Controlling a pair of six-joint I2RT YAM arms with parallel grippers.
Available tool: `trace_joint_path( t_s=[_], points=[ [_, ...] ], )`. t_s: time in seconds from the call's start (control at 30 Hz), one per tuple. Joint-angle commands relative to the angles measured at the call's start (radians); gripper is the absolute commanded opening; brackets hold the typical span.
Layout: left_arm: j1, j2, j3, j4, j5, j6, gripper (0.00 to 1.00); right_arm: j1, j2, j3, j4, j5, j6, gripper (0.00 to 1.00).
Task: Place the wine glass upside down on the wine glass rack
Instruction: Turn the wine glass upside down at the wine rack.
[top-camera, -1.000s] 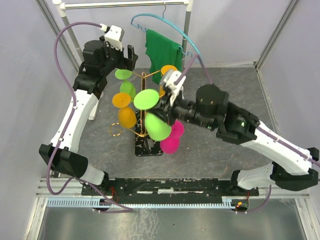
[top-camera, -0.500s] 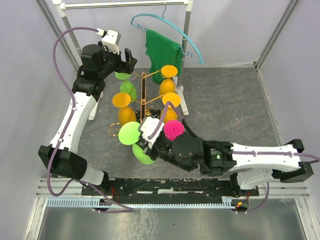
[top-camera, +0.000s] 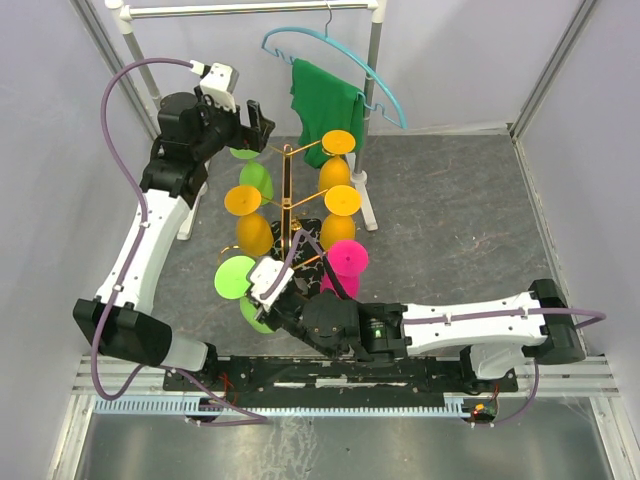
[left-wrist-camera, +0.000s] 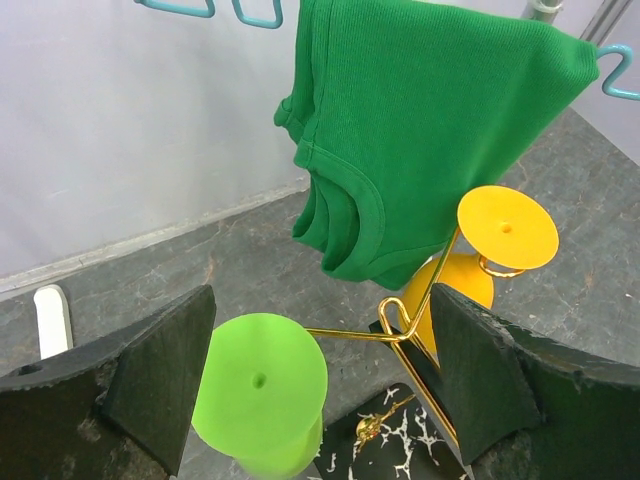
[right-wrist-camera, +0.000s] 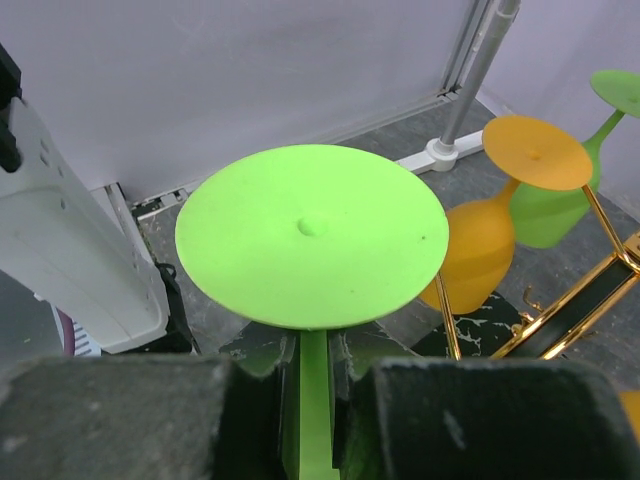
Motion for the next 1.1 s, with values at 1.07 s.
trace_joint_path(
  t_s=[1.07],
  points=[
    [0.012, -0.051, -0.036, 0.086, 0.035, -0.023, 0.94, -0.145, 0.093, -0.077, 0.166, -0.011, 0.173, 0.01]
  ],
)
